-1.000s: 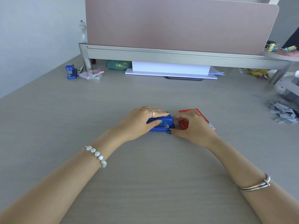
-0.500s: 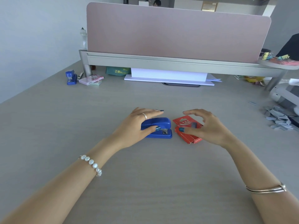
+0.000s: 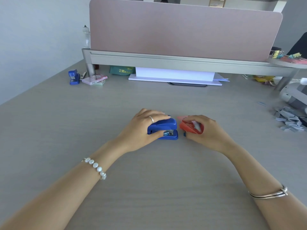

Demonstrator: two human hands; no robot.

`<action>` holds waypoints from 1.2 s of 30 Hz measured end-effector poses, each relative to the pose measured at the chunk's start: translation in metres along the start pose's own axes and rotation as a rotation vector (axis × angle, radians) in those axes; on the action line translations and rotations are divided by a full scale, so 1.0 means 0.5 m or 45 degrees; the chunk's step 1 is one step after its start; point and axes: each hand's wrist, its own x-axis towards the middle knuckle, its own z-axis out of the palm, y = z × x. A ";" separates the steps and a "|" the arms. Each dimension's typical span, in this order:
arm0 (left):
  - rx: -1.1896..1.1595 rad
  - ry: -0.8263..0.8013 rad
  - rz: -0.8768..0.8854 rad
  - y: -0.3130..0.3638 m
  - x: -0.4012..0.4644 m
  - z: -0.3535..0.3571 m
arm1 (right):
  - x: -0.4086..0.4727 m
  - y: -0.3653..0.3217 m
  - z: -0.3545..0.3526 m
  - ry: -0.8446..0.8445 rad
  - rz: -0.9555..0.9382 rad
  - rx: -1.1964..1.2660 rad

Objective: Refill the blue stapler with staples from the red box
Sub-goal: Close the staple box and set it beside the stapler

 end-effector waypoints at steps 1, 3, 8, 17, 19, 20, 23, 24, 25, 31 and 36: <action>0.016 0.039 0.019 0.002 0.001 -0.001 | 0.000 -0.006 -0.004 0.009 0.021 0.104; 0.031 0.134 0.039 0.013 0.005 -0.004 | 0.001 -0.014 -0.010 0.009 0.057 0.315; 0.134 0.258 0.054 0.060 0.022 -0.006 | 0.004 -0.026 -0.014 0.076 0.125 0.554; 0.526 0.261 -0.109 0.121 0.062 0.062 | -0.006 -0.048 -0.005 -0.002 0.219 1.052; 0.523 0.263 -0.177 0.131 0.063 0.071 | -0.007 -0.051 -0.001 -0.001 0.253 1.069; 0.516 0.257 -0.209 0.133 0.064 0.075 | -0.006 -0.051 0.001 0.002 0.269 1.055; 0.479 0.273 -0.254 0.131 0.065 0.085 | -0.005 -0.045 0.006 0.005 0.218 0.960; 0.464 0.285 -0.257 0.130 0.066 0.088 | -0.004 -0.044 0.007 0.034 0.188 0.953; 0.456 0.293 -0.260 0.128 0.067 0.090 | -0.003 -0.043 0.007 0.093 0.170 0.953; 0.455 0.291 -0.257 0.122 0.069 0.095 | -0.001 -0.037 0.000 0.372 -0.018 0.761; 0.466 0.270 -0.277 0.123 0.069 0.092 | -0.003 -0.030 0.003 0.424 -0.100 0.547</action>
